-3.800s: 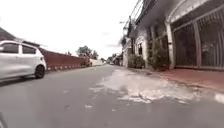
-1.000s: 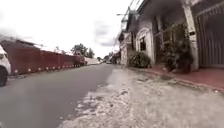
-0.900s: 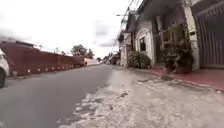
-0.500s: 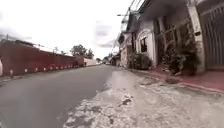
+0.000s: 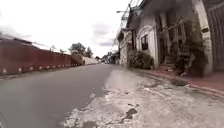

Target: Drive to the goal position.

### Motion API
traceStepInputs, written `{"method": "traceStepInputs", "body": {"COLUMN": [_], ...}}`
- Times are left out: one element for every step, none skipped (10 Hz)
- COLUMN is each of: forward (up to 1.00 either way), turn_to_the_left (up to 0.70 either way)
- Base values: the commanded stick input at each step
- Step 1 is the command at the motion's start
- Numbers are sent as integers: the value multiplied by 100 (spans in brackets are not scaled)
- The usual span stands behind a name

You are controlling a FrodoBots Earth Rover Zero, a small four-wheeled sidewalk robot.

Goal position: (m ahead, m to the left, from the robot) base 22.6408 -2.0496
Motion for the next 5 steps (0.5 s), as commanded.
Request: {"method": "traceStepInputs", "body": {"forward": [70,70,70,70,70], "turn_to_the_left": [0,0,0,0,0]}}
